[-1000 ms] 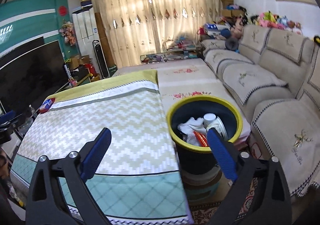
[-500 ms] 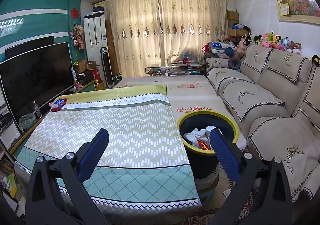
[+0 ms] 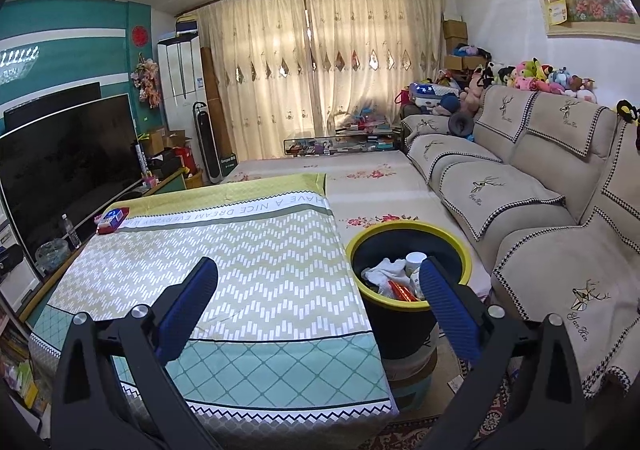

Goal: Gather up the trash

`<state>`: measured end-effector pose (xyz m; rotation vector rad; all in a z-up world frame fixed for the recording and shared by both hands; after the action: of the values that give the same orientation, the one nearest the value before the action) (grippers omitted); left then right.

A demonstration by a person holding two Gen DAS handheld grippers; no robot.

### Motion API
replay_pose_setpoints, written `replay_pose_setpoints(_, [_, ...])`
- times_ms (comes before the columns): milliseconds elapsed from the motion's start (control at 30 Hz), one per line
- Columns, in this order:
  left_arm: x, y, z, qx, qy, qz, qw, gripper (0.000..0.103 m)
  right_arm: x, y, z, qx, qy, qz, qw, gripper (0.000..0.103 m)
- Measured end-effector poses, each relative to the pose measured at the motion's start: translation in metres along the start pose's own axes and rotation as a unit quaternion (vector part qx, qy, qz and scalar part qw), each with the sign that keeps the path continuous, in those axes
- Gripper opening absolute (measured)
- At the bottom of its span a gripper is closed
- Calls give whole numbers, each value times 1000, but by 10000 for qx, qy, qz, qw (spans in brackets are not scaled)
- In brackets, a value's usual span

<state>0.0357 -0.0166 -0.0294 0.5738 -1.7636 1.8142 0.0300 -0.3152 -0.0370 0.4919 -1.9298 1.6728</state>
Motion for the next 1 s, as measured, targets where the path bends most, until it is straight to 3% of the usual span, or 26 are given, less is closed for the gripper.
replay_pose_setpoints(1000, [6, 7, 0, 20, -4, -35, 10000, 98, -2, 1, -4, 12, -159, -46, 9999, 96])
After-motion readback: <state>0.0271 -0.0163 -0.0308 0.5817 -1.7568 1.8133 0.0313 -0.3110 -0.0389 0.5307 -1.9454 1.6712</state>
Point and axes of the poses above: each gripper's, at about its wrist camera, not at the fingertips, and x roughly against the way its jaws point, z to its right, y to its underside, the point moved 3 cm from there along -x, roughly the way its jaws point, and after that the axes turned 12 degrees about -z, right-handed, at the moved point
